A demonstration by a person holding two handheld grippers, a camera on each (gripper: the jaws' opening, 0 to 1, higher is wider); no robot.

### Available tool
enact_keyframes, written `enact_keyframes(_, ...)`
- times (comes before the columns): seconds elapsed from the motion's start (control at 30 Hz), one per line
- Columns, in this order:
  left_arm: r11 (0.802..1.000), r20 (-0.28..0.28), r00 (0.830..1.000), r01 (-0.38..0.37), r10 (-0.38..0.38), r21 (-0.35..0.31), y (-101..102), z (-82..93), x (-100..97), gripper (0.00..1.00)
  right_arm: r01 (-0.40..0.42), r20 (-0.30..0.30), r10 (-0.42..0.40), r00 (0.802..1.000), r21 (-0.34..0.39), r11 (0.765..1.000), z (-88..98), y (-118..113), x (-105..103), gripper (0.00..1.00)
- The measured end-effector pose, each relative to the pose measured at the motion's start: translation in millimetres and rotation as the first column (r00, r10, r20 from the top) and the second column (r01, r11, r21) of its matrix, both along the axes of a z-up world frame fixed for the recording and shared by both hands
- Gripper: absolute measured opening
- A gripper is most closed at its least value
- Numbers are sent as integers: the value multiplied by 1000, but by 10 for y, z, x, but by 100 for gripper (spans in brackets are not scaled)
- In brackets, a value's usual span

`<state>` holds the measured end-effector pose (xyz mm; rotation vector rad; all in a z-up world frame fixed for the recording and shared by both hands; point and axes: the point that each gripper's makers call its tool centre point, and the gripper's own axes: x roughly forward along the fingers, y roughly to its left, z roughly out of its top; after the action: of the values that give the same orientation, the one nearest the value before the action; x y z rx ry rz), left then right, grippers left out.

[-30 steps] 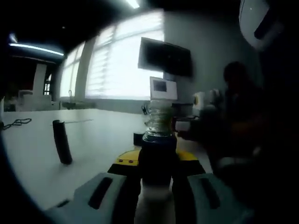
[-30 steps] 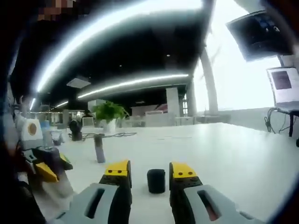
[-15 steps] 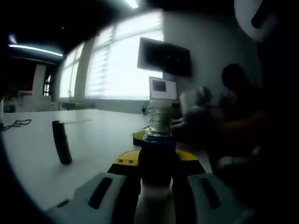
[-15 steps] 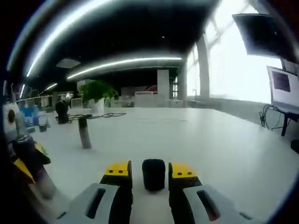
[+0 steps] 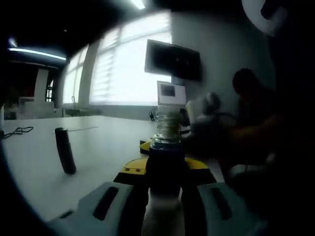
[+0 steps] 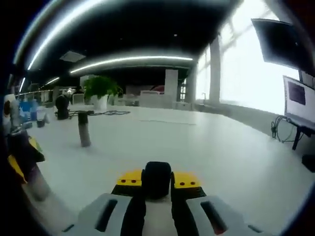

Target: Pick up cosmetic bottle twist off cap place on table pick up cap screw tight cap place on table

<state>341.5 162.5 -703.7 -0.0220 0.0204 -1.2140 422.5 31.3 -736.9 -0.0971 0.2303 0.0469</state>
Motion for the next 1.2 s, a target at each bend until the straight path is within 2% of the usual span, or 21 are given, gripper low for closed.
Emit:
enact_keyframes(0.17, 1000, 1, 1000, -2, 2, 1, -5, 1, 1, 15, -17, -2, 17, 1000, 19, 1000, 16, 20, -25, 13)
enact_keyframes(0.3, 1000, 0, 1000, -1, 1, 1, -10, 3, 0, 15, -39, 23, 38, 999, 52, 998, 78, 54, -62, 12)
enact_keyframes(0.43, 1000, 2, 1000, 0, 0, -2, -19, 6, 1, 15, -84, 83, 80, 993, 42, 996, 233, 102, -121, 12)
enact_keyframes(0.53, 1000, 3, 1000, 0, 0, -3, -23, 6, 2, 15, -116, 95, 110, 989, 63, 991, 332, 128, -162, 12)
enact_keyframes(0.63, 1000, 3, 1000, -1, 1, -4, -25, 6, 1, 15, -182, 117, 166, 979, 141, 973, 453, 217, -207, 12)
enact_keyframes(0.7, 1000, 2, 1000, 5, -5, -4, -30, 5, -8, 15, -252, 156, 226, 962, 176, 952, 583, 303, -240, 12)
enact_keyframes(0.77, 1000, 3, 1000, 10, -10, -4, -35, 5, -16, 15, -319, 202, 285, 937, 163, 934, 737, 385, -281, 12)
enact_keyframes(0.8, 1000, 2, 1000, 11, -11, -4, -36, 5, -17, 15, -329, 206, 298, 932, 139, 934, 783, 397, -291, 12)
enact_keyframes(0.87, 1000, 2, 1000, 10, -10, -3, -36, 4, -15, 15, -383, 226, 346, 911, 146, 912, 882, 483, -320, 12)
enact_keyframes(0.9, 1000, 3, 1000, 8, -8, -2, -35, 3, -13, 15, -380, 229, 343, 911, 142, 914, 915, 475, -321, 12)
enact_keyframes(0.97, 1000, 2, 1000, 7, -7, -2, -35, 2, -12, 15, -412, 242, 372, 896, 145, 899, 984, 526, -345, 12)
enact_keyframes(1.0, 1000, 2, 1000, 8, -8, -2, -35, 2, -12, 15, -415, 246, 372, 895, 149, 898, 1002, 527, -349, 12)
enact_keyframes(1.07, 1000, 3, 1000, 7, -7, -2, -36, 2, -12, 15, -454, 270, 399, 877, 189, 871, 1078, 591, -382, 12)
enact_keyframes(1.1, 1000, 4, 1000, 6, -6, -2, -37, 2, -12, 15, -455, 271, 398, 877, 197, 869, 1090, 590, -385, 12)
enact_keyframes(1.17, 1000, 4, 1000, 6, -6, -2, -37, 2, -11, 15, -489, 276, 429, 860, 207, 847, 1121, 652, -412, 12)
enact_keyframes(1.2, 1000, 4, 1000, 6, -6, -2, -37, 2, -11, 15, -520, 287, 456, 842, 215, 826, 1147, 700, -439, 12)
